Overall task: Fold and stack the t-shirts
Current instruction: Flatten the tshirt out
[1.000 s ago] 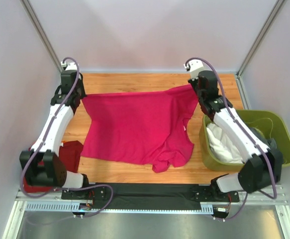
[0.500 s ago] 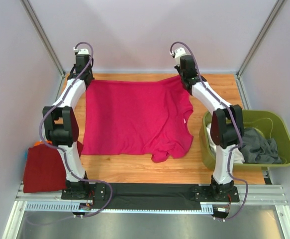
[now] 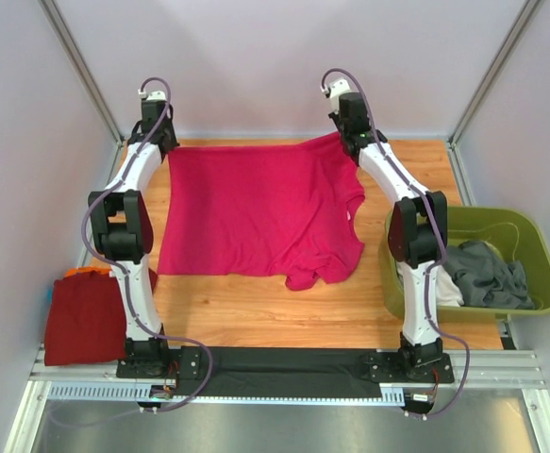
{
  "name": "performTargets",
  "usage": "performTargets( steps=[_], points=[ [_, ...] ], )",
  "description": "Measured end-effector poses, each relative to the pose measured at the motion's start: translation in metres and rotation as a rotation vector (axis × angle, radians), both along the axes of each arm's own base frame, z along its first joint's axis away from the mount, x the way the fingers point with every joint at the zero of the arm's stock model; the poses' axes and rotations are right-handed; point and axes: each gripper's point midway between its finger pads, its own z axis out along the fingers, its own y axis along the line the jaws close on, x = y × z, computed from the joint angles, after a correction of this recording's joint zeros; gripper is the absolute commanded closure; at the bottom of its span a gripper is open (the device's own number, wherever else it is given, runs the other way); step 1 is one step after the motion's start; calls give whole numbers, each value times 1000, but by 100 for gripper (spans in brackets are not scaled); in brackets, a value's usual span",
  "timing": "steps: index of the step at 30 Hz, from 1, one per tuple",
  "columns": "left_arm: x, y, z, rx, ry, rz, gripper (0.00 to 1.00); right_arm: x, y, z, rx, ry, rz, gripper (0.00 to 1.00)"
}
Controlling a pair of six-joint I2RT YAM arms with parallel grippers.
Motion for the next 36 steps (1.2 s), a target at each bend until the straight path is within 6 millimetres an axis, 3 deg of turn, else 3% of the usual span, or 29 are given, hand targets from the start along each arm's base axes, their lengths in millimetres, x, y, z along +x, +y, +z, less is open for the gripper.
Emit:
performTargets(
  steps=[3,7,10,12,15,20,23,29,36],
  points=[
    [1,-4,0,-37,-3,-27,100,3,0,12,14,-4,-6,100],
    [0,-11,4,-54,-12,-46,100,5,3,49,44,-59,4,100],
    [-18,-14,22,-52,-36,-53,100,-2,2,75,47,-90,14,100],
    [-38,-18,46,-54,-77,-66,100,-13,-1,94,35,-113,19,100],
    [-70,-22,97,-61,-180,-85,100,-47,-7,129,0,-153,36,100],
    [-125,-32,194,-38,-397,-113,100,-121,-15,204,-31,-272,64,100],
    [-159,-40,238,-30,-498,-136,100,-168,-17,249,-40,-364,84,100],
    [-223,-31,294,0,-622,-108,100,-240,-24,317,-54,-513,118,100],
    [-298,-8,340,74,-693,-24,100,-301,-10,355,-97,-585,200,100]
  ],
)
